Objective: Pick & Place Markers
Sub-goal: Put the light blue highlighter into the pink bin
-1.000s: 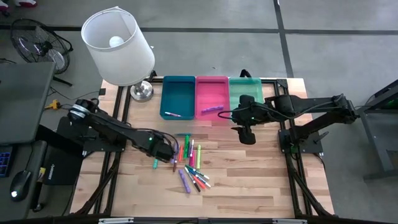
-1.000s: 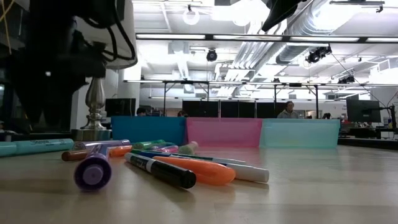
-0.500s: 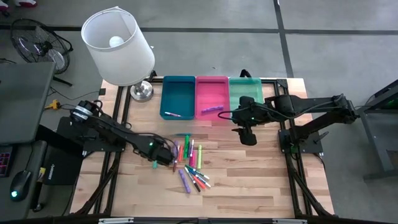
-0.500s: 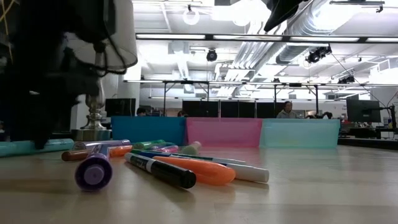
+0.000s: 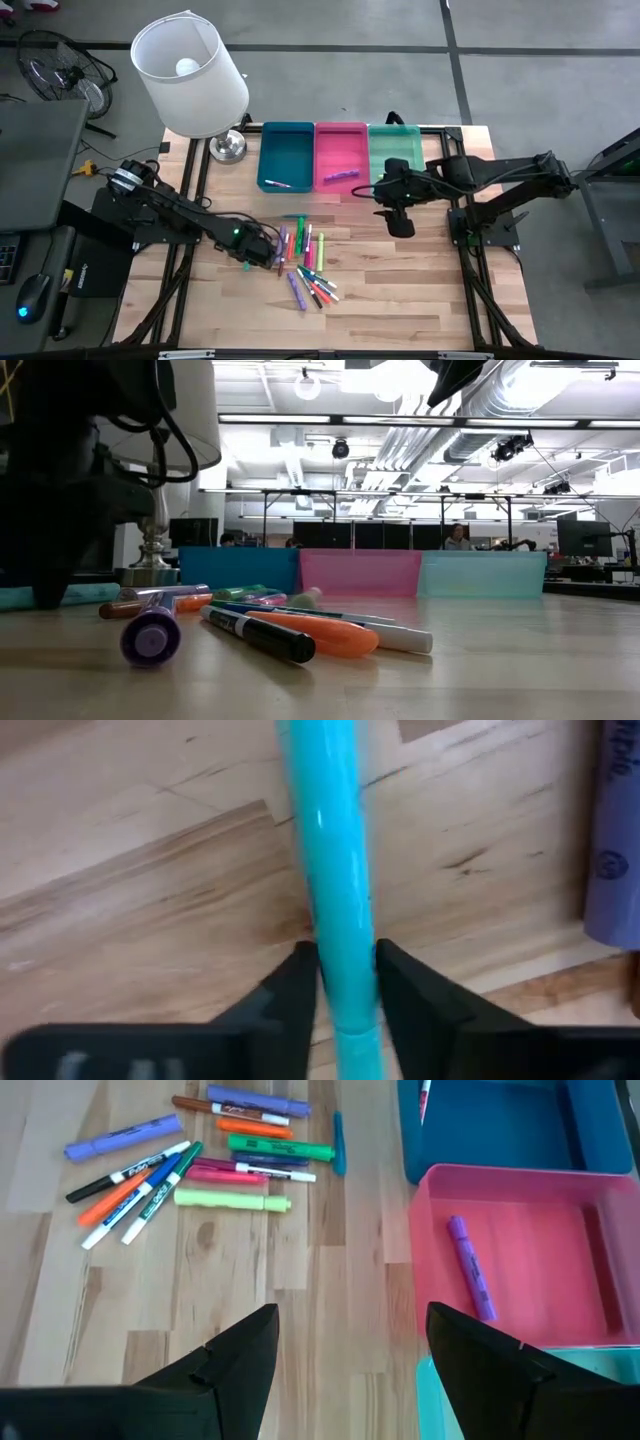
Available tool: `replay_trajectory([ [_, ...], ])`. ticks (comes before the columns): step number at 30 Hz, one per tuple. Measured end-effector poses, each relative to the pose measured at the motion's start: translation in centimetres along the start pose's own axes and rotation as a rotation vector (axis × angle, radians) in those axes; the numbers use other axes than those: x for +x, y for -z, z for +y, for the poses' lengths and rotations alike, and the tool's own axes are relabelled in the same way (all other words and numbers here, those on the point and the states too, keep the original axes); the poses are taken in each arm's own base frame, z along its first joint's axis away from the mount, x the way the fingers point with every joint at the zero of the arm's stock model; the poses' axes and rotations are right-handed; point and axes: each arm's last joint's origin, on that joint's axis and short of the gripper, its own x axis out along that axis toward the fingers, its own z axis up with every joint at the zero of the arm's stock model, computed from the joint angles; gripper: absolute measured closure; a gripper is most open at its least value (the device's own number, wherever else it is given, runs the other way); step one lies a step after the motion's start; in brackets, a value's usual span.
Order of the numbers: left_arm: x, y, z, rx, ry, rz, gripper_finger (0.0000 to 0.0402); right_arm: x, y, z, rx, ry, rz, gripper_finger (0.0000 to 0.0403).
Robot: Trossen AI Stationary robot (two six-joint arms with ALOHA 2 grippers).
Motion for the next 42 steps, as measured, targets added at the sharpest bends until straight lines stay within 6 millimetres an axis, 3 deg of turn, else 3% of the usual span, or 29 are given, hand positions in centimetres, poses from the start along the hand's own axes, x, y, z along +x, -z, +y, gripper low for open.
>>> replay_trajectory([
  [2,0.0,0.0,0.0,0.023,-0.001,0.003,0.0346,0.0,0.0,0.2,-0.006,-0.004,0.0,0.016],
  [8,0.0,0.0,0.1,0.1,-0.008,0.005,0.0348,1.2,0.9,0.5,-0.019,0.014,0.033,0.016],
  [16,-0.2,-0.1,-0.2,0.234,-0.011,-0.077,0.0348,5.7,3.2,1.1,0.0,0.021,0.007,0.016],
  [25,-2.4,-0.7,-2.3,0.387,0.005,-0.323,0.0348,10.3,5.4,1.9,0.031,-0.064,-0.238,0.016],
  [38,-7.2,-0.9,-6.2,0.622,0.08,-0.654,0.0348,11.4,6.4,3.0,-0.007,-0.162,-0.672,0.016],
  [42,-9.1,-0.9,-7.4,0.722,0.103,-0.707,0.0348,11.2,6.3,3.1,-0.008,-0.167,-0.705,0.016],
])
